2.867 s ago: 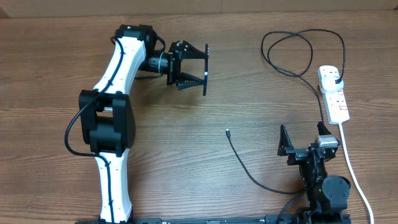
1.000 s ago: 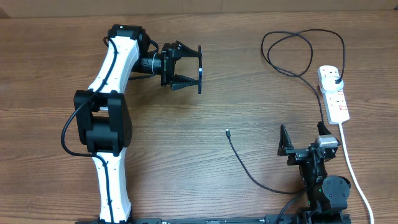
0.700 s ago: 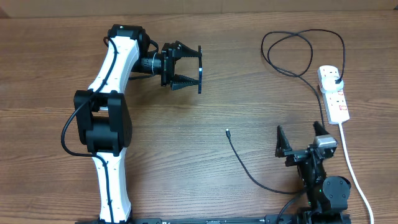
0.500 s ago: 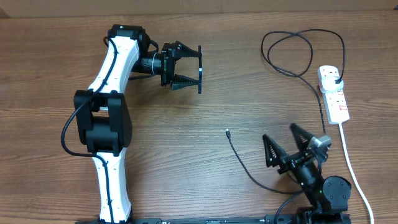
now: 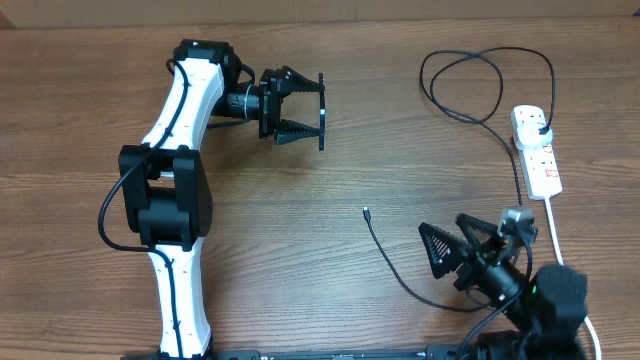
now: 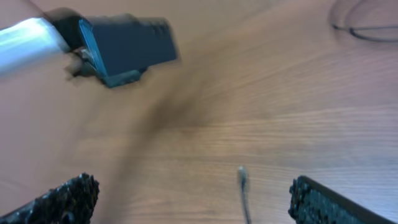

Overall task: Plug charger to phone and switch on socket
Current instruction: 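Open the right gripper and reach it toward the cable plug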

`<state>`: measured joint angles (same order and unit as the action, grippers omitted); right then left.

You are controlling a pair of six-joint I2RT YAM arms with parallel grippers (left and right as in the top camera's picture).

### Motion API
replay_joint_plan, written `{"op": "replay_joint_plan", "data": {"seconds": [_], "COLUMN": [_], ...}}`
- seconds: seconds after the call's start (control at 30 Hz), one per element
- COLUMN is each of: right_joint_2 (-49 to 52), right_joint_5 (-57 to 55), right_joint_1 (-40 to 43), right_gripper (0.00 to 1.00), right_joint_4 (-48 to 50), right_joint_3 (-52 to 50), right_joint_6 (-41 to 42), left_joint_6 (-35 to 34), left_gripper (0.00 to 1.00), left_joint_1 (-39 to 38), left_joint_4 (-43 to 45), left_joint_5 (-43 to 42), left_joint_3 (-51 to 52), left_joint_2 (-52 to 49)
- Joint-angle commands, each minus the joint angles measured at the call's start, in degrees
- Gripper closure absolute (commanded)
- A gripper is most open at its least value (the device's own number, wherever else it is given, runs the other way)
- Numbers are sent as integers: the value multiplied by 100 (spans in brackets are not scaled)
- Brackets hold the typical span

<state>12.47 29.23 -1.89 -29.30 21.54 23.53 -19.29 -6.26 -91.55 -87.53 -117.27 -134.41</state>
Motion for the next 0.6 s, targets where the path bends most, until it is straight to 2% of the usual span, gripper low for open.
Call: {"op": "replay_joint_plan", "data": {"seconds": [0.0, 0.07, 0.23, 0.33, 0.47, 0.5, 0.57], "right_joint_2": [1355, 1864, 2671, 3128, 3882, 4183, 4474], "right_joint_5": [-415, -68, 981, 262, -1445, -1797, -1781], "right_joint_1": [7, 7, 7, -20, -162, -195, -227], "right_gripper": [0, 0, 0, 1, 0, 0, 0], "right_joint_4": [-938, -1043, -595, -1290, -2575, -2905, -3158], "right_joint_3": [1169, 1445, 1659, 2002, 2741, 3036, 3318], "right_joint_6": [-863, -861, -809, -739, -741, -509, -490], "left_joint_6": [42, 42, 44, 44, 46, 46, 44], "left_gripper": [25, 25, 26, 25, 26, 26, 25], "left_joint_1": [4, 4, 4, 4, 4, 4, 4], "left_joint_4": [-33, -68, -96, -146, -144, -144, -144], "left_joint_5": [-310, -310, -310, -310, -310, -310, -310], "left_joint_3": [-149, -149, -149, -149, -149, -149, -149], "left_joint_2": [11, 11, 11, 11, 13, 11, 11]}}
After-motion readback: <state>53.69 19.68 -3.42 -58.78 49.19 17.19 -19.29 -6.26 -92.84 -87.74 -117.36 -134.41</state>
